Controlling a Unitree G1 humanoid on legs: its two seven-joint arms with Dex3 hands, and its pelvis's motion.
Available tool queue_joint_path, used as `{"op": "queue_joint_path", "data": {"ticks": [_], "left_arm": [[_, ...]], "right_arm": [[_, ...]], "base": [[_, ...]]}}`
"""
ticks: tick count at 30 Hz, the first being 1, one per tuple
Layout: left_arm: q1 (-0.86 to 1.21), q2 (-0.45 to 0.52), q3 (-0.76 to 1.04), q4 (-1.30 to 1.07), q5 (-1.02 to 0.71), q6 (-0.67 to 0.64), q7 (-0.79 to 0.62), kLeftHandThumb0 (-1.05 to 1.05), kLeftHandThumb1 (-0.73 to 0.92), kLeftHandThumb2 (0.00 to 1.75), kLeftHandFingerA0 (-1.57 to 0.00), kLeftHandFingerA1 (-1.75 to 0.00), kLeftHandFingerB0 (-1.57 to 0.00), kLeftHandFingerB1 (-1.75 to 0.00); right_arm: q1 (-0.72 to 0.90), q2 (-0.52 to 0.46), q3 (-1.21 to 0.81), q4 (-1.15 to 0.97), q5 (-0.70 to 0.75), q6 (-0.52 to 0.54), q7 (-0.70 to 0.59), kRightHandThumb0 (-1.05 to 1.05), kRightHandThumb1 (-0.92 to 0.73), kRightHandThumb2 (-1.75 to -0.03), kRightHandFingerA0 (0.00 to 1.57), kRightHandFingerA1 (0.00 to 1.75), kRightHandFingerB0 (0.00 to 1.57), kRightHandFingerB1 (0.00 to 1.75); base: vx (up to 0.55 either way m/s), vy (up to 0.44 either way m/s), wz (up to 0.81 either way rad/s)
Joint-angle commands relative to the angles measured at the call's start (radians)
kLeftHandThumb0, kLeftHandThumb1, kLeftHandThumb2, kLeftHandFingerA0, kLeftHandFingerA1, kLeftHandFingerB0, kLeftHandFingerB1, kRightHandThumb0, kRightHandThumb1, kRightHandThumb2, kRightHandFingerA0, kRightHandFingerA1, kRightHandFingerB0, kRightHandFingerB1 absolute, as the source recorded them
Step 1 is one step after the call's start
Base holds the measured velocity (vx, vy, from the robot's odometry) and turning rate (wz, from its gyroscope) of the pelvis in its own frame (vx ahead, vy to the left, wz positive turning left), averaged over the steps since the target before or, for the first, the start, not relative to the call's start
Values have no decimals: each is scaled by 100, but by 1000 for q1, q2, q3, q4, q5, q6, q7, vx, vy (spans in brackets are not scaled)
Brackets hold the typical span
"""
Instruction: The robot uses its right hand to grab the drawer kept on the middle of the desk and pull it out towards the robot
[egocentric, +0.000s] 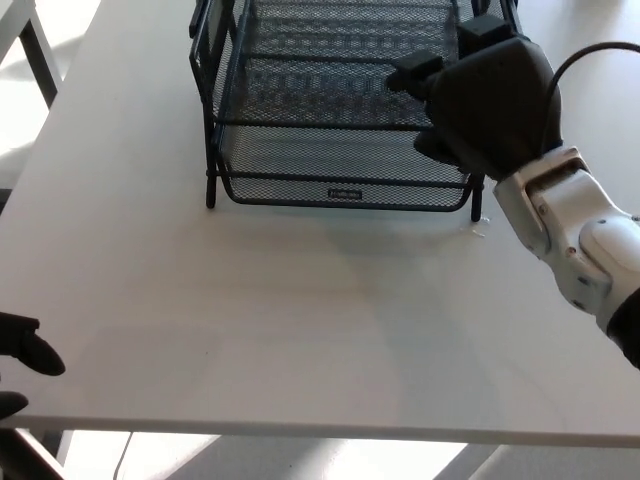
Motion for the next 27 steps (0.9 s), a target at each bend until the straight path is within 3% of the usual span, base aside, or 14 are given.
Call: {"op": "queue_joint_path", "data": {"ticks": [1,11,27], "left_arm": [[13,16,8,7,14,-9,-6,-30,54,57,-82,-95,-83,-62],[22,18,9,9,19,-12,-4,-29,54,57,-82,-91,-82,-61],[17,15,7,14,23,-17,2,-31,55,57,-82,-92,-82,-62]], "right_arm": [[170,-126,-54,-287,-45,17,59,-42,-51,-60,96,162,96,63],[350,-212,-138,-549,-52,0,84,-42,-50,-59,95,162,95,63],[457,-168,-204,-634,-86,7,155,-42,-51,-60,92,163,94,63]], "base": [[0,0,0],[0,0,0],[0,0,0]]}}
